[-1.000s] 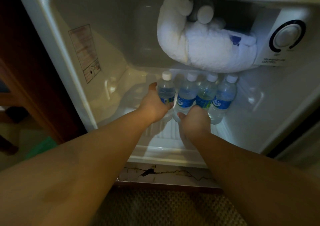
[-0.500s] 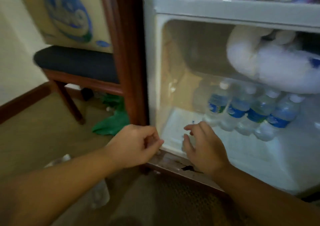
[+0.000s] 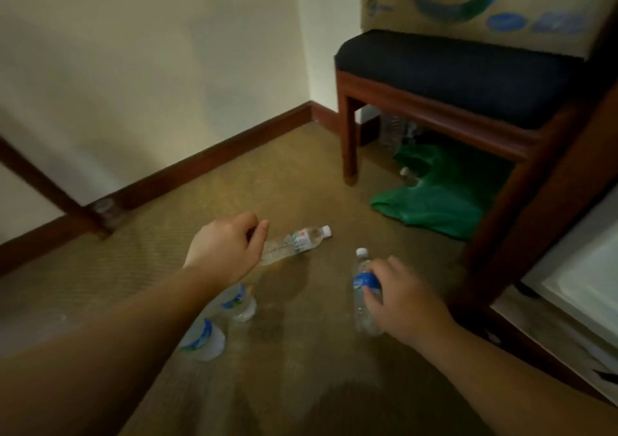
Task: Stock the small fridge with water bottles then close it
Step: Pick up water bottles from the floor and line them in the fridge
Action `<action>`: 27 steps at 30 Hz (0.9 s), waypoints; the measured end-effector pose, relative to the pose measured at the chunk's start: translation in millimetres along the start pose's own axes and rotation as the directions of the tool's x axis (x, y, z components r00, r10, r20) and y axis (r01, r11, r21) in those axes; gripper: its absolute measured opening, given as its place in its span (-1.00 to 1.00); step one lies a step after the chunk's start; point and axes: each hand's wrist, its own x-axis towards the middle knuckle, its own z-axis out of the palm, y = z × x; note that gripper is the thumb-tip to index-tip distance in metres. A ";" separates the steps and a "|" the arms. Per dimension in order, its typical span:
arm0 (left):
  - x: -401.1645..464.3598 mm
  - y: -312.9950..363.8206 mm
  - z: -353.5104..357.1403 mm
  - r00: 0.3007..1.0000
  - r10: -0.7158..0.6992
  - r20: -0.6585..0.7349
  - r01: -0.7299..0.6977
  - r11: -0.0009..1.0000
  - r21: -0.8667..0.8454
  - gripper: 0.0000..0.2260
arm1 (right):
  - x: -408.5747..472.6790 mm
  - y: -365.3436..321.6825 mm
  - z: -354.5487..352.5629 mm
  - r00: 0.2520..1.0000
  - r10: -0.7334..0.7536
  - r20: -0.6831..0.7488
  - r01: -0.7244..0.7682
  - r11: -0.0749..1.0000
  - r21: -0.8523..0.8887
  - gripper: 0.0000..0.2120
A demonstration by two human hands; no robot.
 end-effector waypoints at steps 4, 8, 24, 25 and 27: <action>-18.4 -55.7 15.6 0.927 -0.321 0.196 0.296 0.944 0.146 -0.72 | 29.6 -14.9 47.3 0.934 0.274 0.230 -0.276 0.961 -0.023 -0.41; -46.7 -95.2 27.1 0.857 -0.436 0.277 0.411 0.900 0.144 -0.64 | 45.7 -8.9 90.1 0.843 0.431 0.322 -0.457 0.889 0.005 -0.25; -42.3 -94.7 52.2 0.927 -0.117 0.357 0.114 0.993 0.031 -0.73 | 17.0 5.2 103.1 0.683 0.588 0.433 -0.622 0.779 -0.076 0.43; -41.6 -90.3 54.2 0.931 -0.070 0.358 0.067 0.998 0.022 -0.73 | 18.9 5.6 103.0 0.702 0.585 0.406 -0.629 0.777 -0.031 0.39; -39.0 -80.5 57.2 0.934 0.000 0.357 -0.003 1.000 0.008 -0.73 | 31.8 7.9 101.2 0.737 0.566 0.370 -0.638 0.763 0.106 0.22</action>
